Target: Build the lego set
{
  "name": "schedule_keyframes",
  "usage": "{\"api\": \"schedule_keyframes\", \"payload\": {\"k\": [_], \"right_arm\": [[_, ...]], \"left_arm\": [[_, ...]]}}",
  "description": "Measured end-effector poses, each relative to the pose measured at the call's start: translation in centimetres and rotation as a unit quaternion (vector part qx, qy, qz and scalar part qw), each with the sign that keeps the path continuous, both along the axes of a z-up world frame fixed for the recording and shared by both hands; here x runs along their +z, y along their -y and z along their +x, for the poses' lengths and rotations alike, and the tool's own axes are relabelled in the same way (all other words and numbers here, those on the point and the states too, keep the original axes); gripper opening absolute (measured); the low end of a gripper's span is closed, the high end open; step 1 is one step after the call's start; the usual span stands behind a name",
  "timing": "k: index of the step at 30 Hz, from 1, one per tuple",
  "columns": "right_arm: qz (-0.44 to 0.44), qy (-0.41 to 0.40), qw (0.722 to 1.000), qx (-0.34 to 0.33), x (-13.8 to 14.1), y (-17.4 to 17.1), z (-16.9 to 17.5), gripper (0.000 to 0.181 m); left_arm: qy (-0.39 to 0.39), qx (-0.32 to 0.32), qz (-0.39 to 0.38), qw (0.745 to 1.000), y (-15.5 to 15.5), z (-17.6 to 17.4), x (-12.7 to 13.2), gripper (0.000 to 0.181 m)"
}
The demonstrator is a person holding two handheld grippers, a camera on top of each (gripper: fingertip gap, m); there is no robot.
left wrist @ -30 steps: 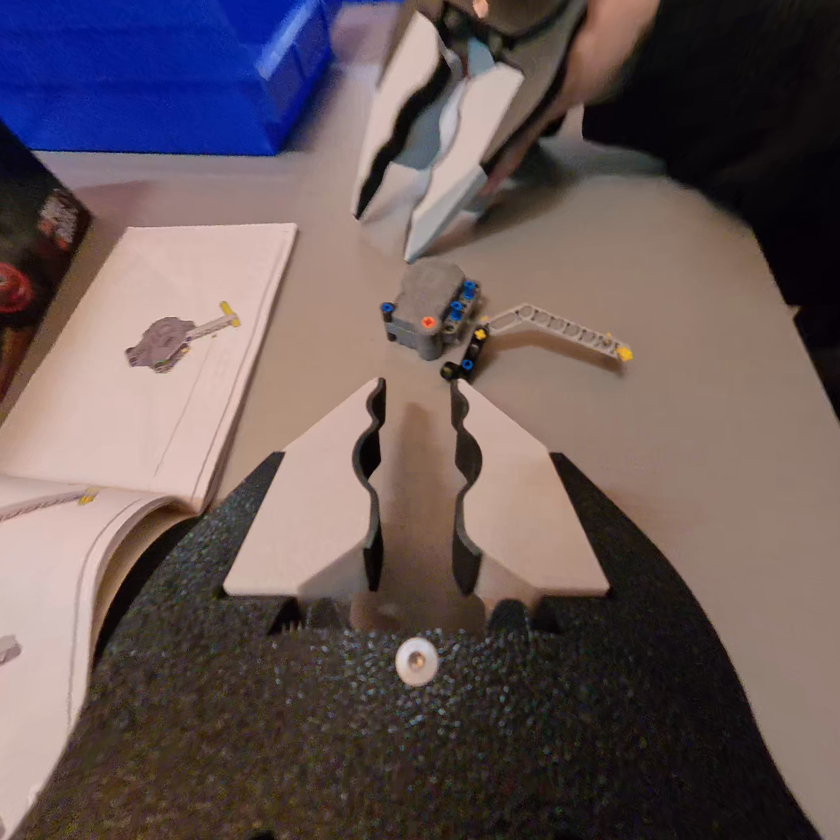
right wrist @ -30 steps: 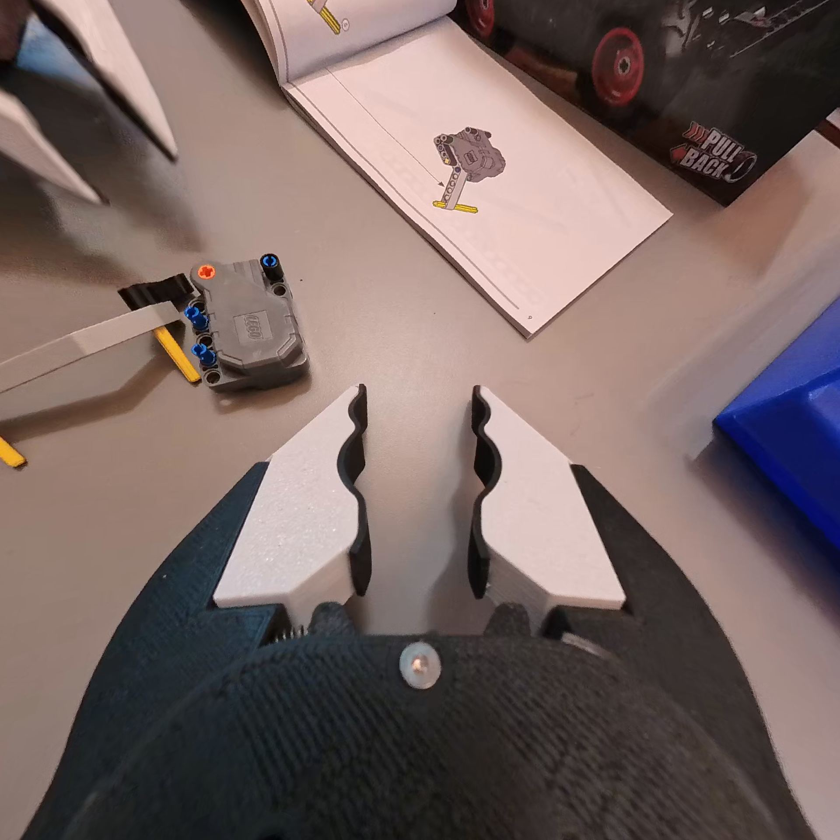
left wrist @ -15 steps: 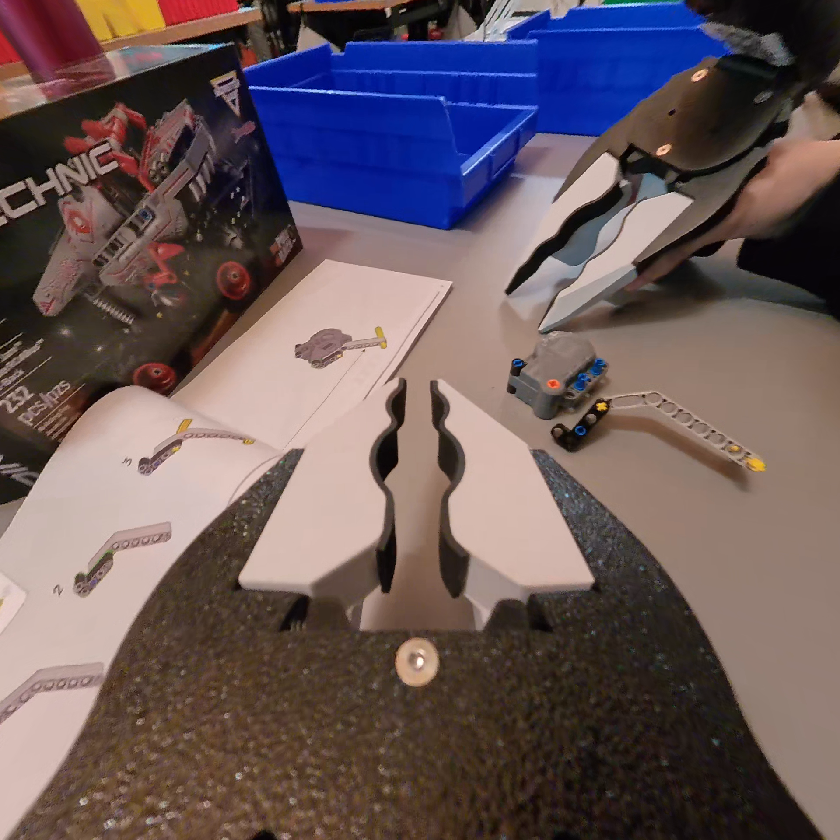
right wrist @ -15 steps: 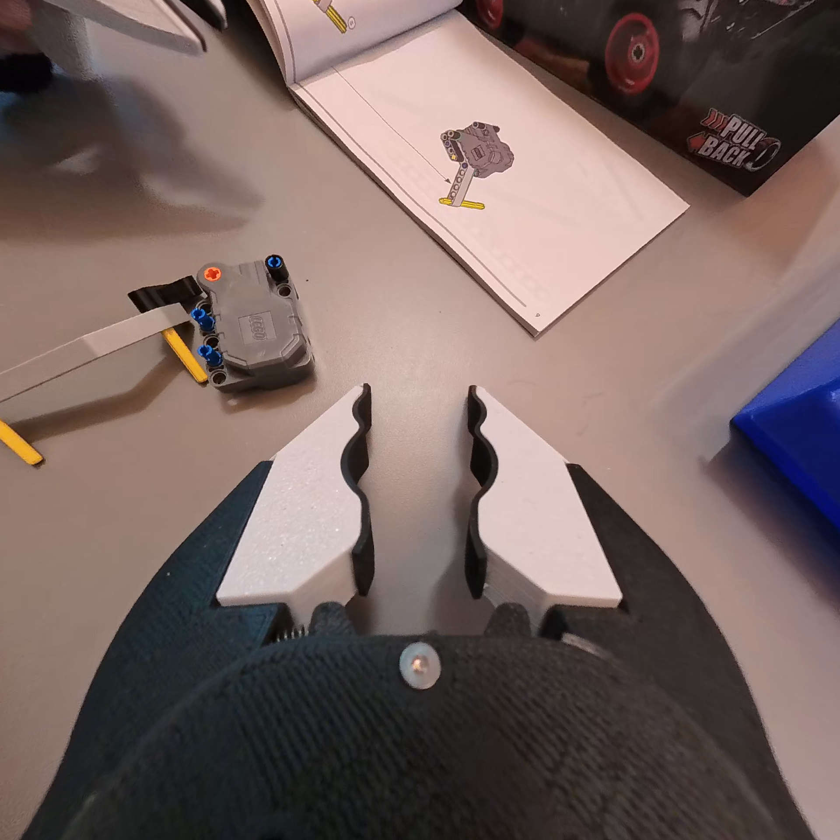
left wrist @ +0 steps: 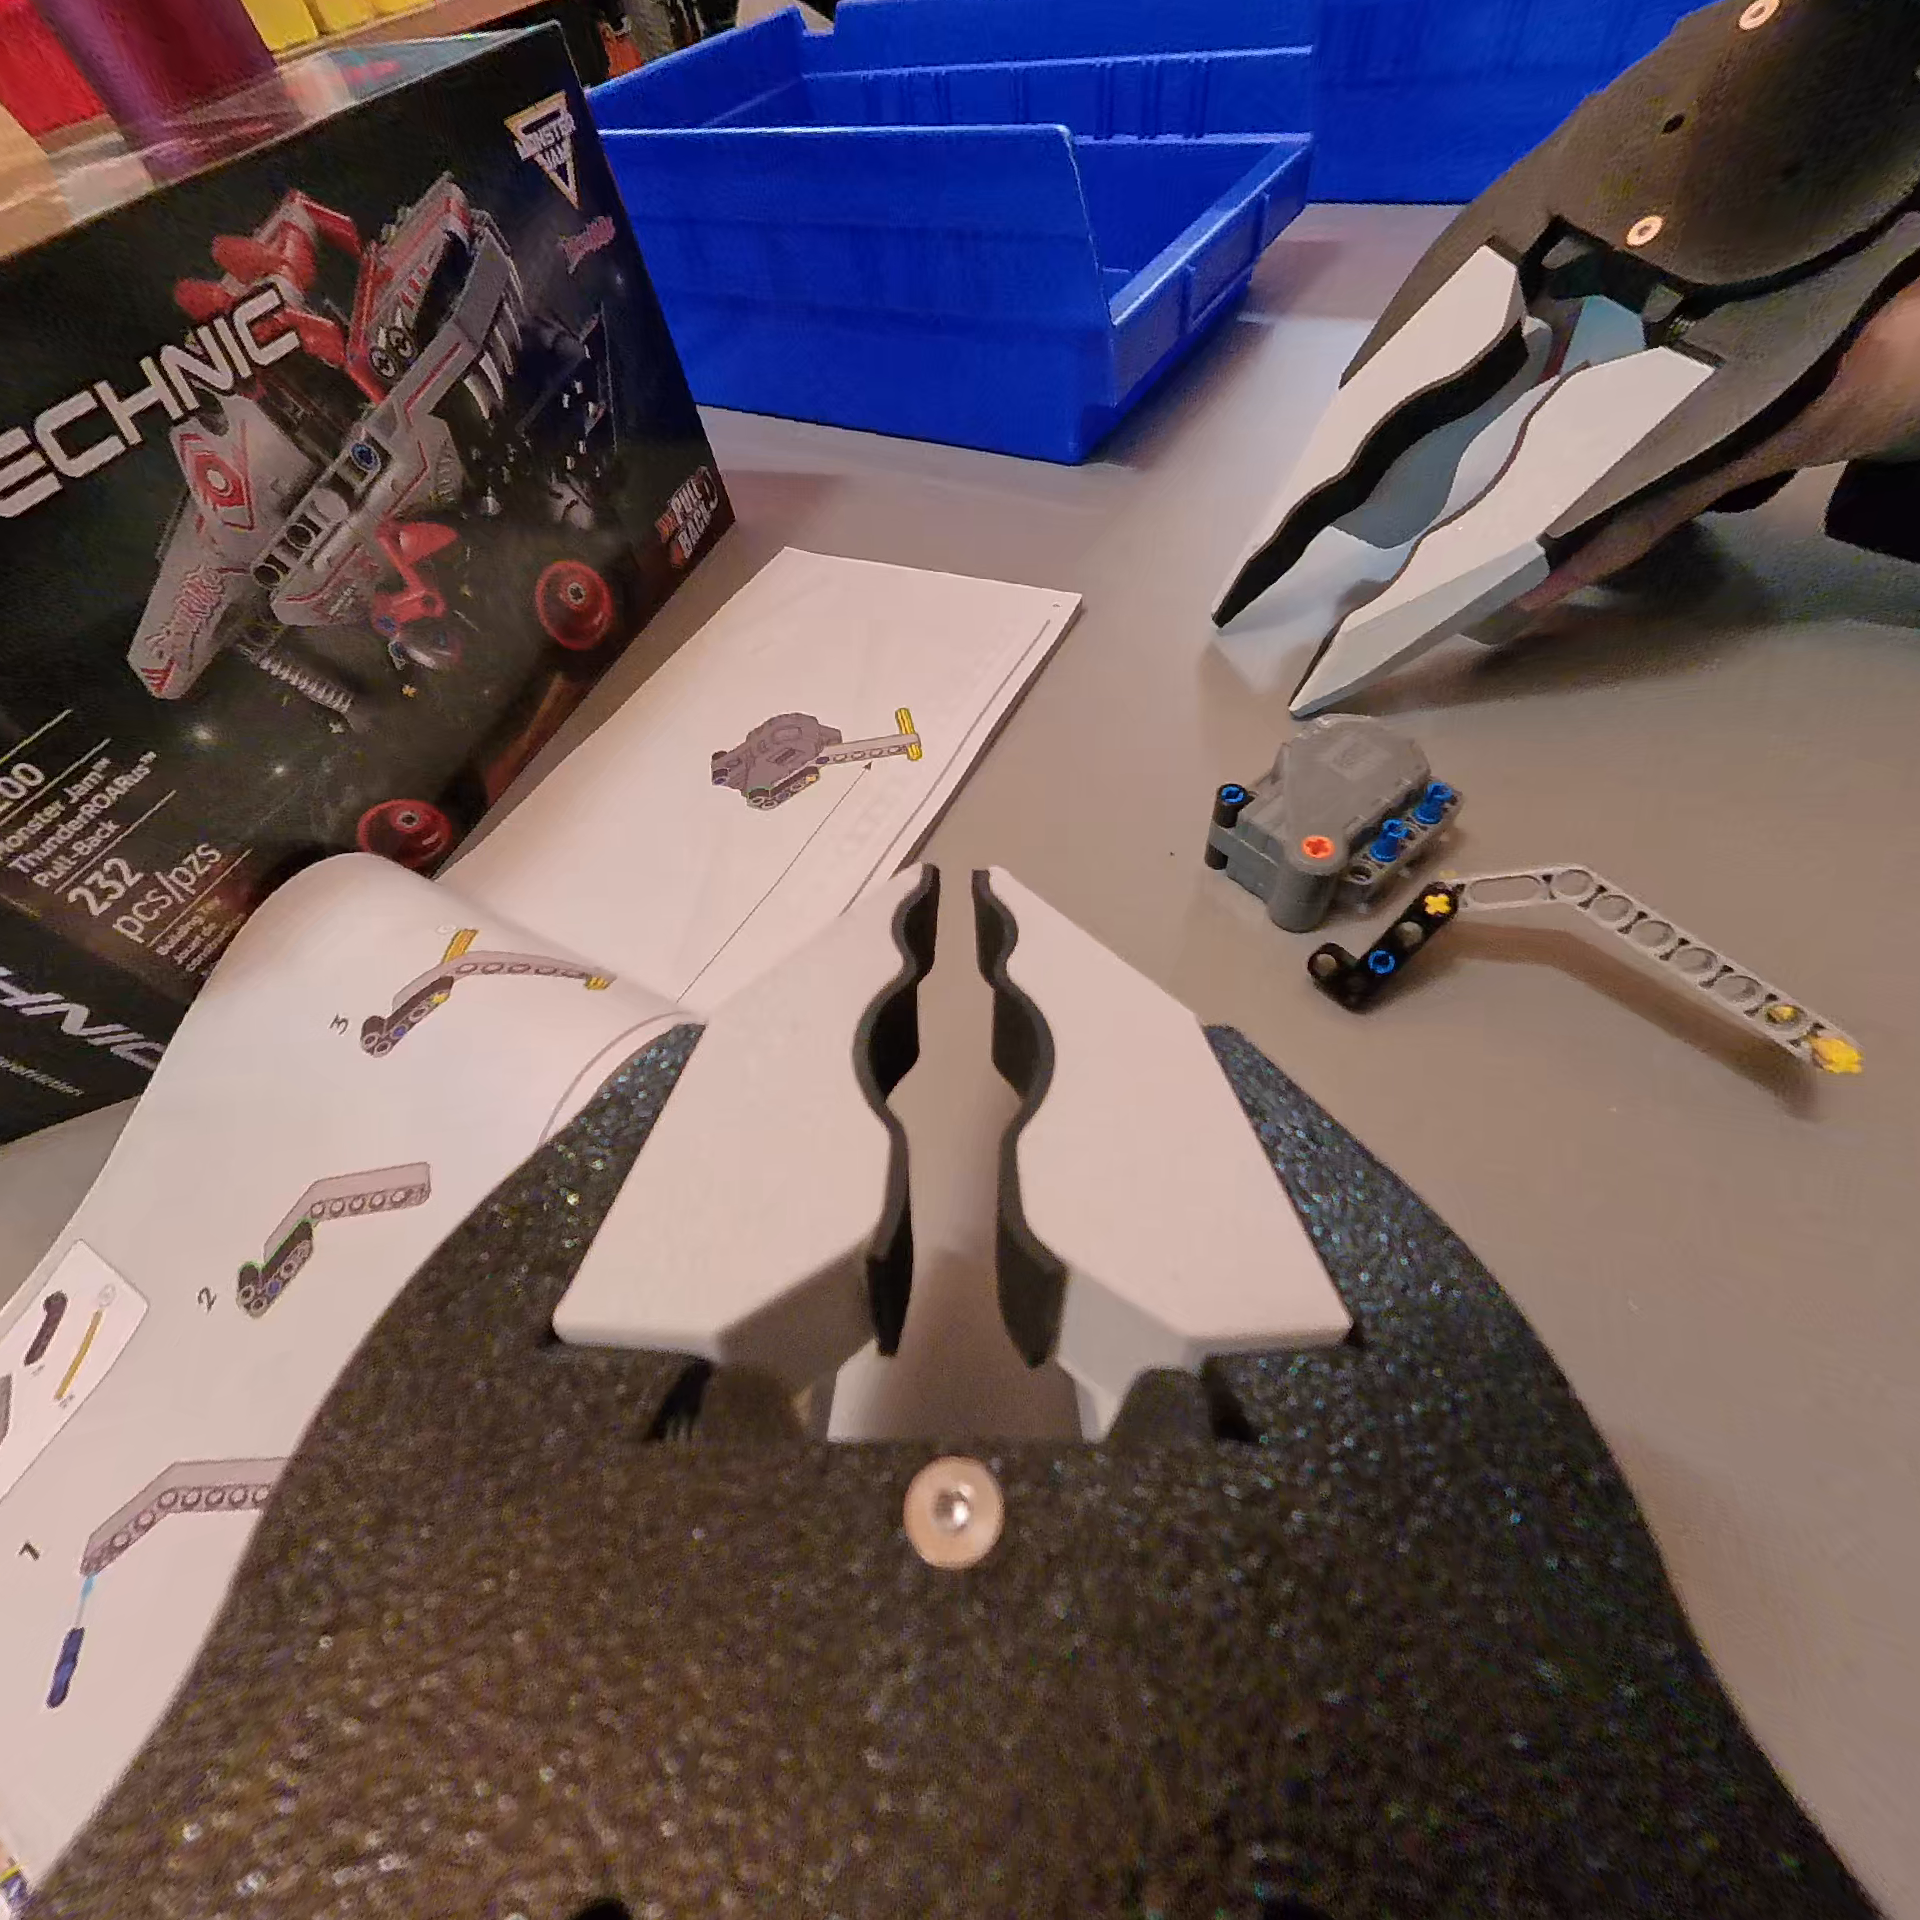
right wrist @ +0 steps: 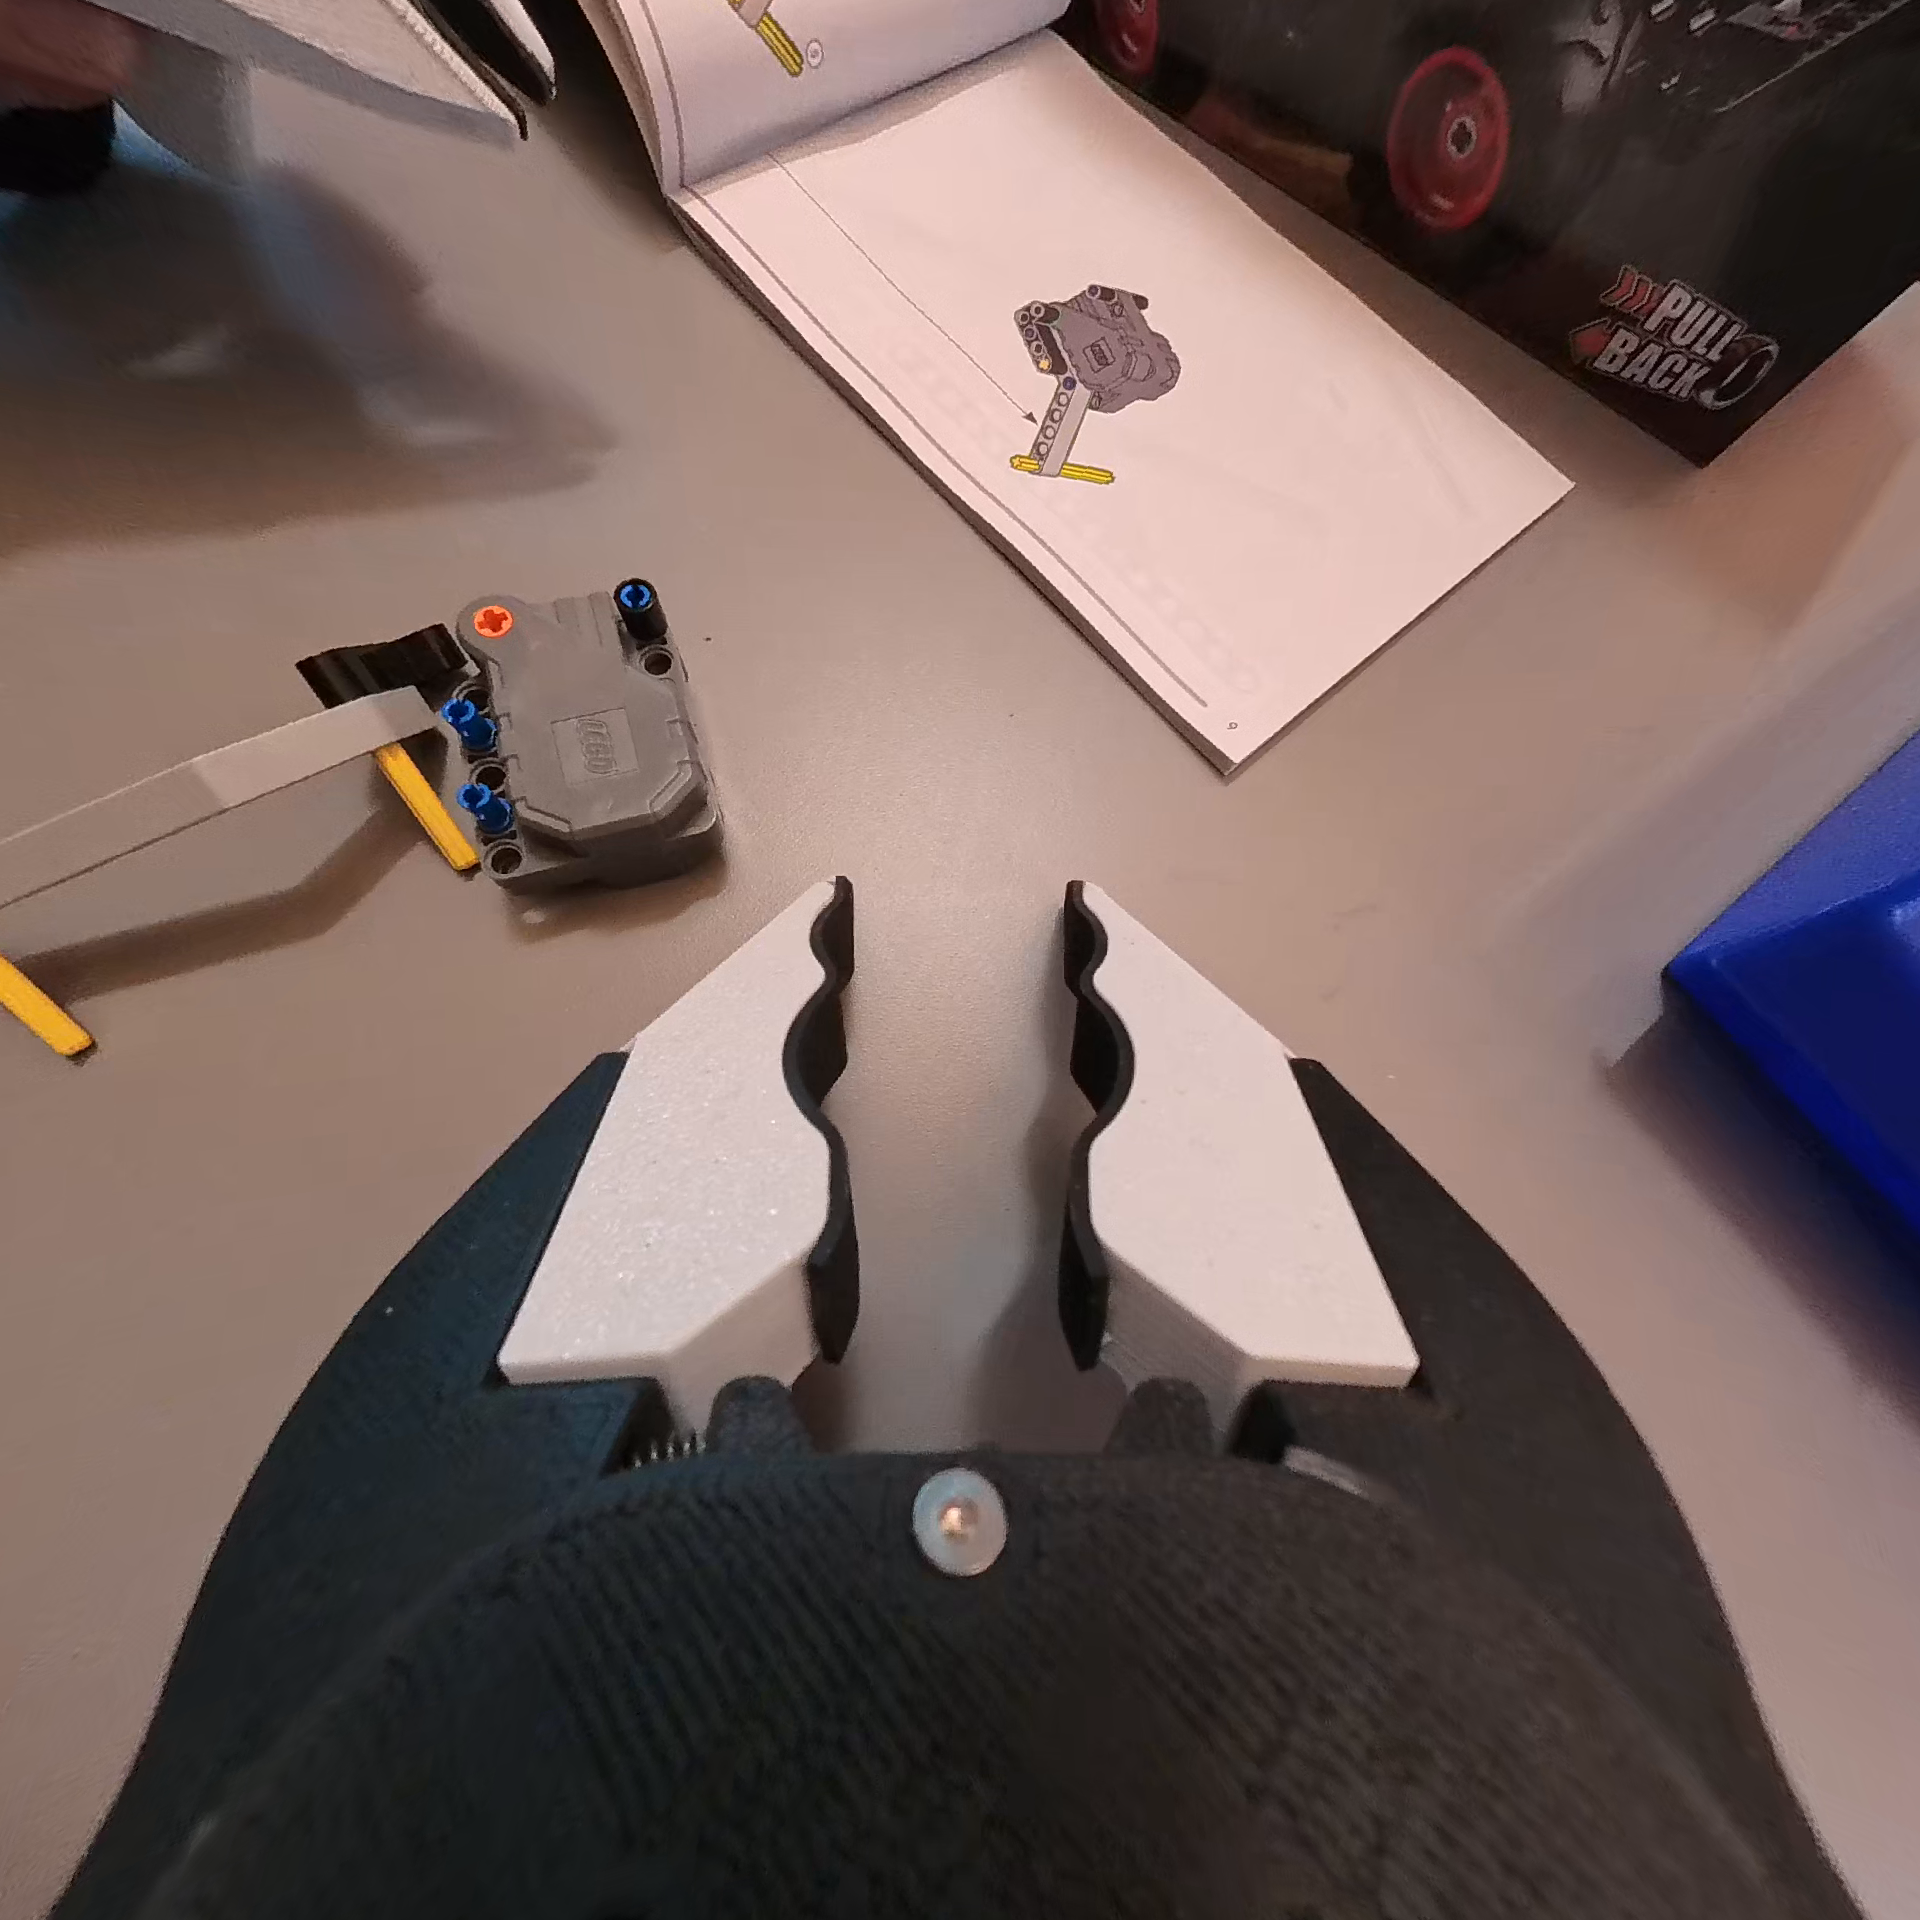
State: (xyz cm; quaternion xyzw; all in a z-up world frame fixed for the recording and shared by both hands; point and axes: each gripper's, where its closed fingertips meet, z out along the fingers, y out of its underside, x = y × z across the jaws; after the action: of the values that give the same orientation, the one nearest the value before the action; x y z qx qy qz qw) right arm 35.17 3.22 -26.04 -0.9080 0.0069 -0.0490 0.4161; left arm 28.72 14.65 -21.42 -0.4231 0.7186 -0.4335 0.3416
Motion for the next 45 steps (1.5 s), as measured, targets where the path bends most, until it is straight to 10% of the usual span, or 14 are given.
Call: {"api": "schedule_keyframes", "payload": {"k": [8, 20, 45], "right_arm": [[0.000, 0.002, 1.000, 0.001, 0.0, 0.0, 0.0, 0.039], [0.000, 0.002, 1.000, 0.001, 0.0, 0.0, -0.1, 0.038], [0.000, 0.001, 1.000, 0.002, 0.0, 0.0, -0.1, 0.038]], "left_arm": [[-0.010, -0.029, 0.013, 0.999, 0.8, -0.4, -0.4, 0.004], [-0.103, -0.243, 0.076, 0.961, 6.2, -5.0, -3.6, 0.016], [-0.074, -0.213, 0.133, 0.965, 7.6, -3.3, -4.2, 0.013]]}}
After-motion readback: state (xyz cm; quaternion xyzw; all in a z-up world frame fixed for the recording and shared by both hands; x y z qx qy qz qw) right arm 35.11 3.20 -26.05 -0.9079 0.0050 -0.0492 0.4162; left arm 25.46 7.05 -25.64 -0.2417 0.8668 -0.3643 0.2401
